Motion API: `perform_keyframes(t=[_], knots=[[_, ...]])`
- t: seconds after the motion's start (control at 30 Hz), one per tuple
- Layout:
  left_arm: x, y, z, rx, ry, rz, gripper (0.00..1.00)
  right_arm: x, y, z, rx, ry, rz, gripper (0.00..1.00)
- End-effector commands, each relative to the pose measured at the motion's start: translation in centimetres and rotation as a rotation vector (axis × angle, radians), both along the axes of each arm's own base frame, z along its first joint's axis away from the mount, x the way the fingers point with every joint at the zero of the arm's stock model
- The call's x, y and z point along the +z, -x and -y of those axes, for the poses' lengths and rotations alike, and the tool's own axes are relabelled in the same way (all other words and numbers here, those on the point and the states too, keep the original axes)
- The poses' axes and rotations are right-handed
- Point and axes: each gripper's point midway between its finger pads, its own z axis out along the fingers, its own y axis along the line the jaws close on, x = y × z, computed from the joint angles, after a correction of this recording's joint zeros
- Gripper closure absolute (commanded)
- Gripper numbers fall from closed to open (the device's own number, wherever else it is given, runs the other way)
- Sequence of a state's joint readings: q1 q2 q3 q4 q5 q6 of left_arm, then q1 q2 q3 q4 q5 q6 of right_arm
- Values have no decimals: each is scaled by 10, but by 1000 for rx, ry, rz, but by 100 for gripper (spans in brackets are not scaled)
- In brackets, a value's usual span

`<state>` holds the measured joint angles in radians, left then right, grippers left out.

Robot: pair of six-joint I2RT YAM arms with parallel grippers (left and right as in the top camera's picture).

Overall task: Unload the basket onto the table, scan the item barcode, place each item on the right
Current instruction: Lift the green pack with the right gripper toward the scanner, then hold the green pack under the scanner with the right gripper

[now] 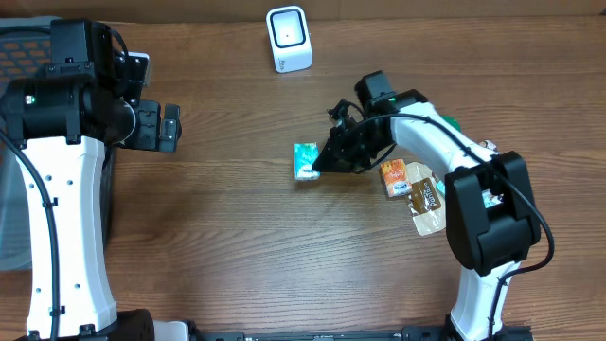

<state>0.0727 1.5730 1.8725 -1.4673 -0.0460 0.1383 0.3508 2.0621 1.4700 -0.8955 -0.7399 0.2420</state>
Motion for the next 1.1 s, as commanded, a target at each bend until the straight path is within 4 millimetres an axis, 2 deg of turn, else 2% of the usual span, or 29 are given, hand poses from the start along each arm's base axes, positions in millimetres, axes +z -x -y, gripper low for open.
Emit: perform_keyframes(t=[0.0,0.13,0.27,0.37,0.5,0.6,0.73,0.83,0.9,1.03,1.07], knots=[[2,-2,0,-10,-7,5,0,6,-34,25,-95,246,142,96],[2,-2,0,-11,-7,5,0,29,-73,44,-153,451,330,96],[2,-2,0,-11,-7,5,0,61,-114,50,-216,610,569,96],[2,-2,0,-10,-7,5,0,90,-149,47,-253,729,821,96],[2,-2,0,-10,-7,5,0,124,-181,35,-242,835,1093,96],[2,-2,0,-10,-7,5,0,148,-203,20,-198,868,1281,96],[2,-2,0,-10,-7,5,1,168,-225,6,-179,868,1452,96],[2,-2,0,-10,-7,5,0,168,-240,0,-146,885,1546,96],[2,-2,0,-11,-7,5,1,154,-251,-13,-39,887,1622,96],[2,-2,0,-10,-7,5,0,127,-266,-24,112,983,1731,96],[2,-2,0,-11,-7,5,0,113,-269,-29,198,1024,1769,96]])
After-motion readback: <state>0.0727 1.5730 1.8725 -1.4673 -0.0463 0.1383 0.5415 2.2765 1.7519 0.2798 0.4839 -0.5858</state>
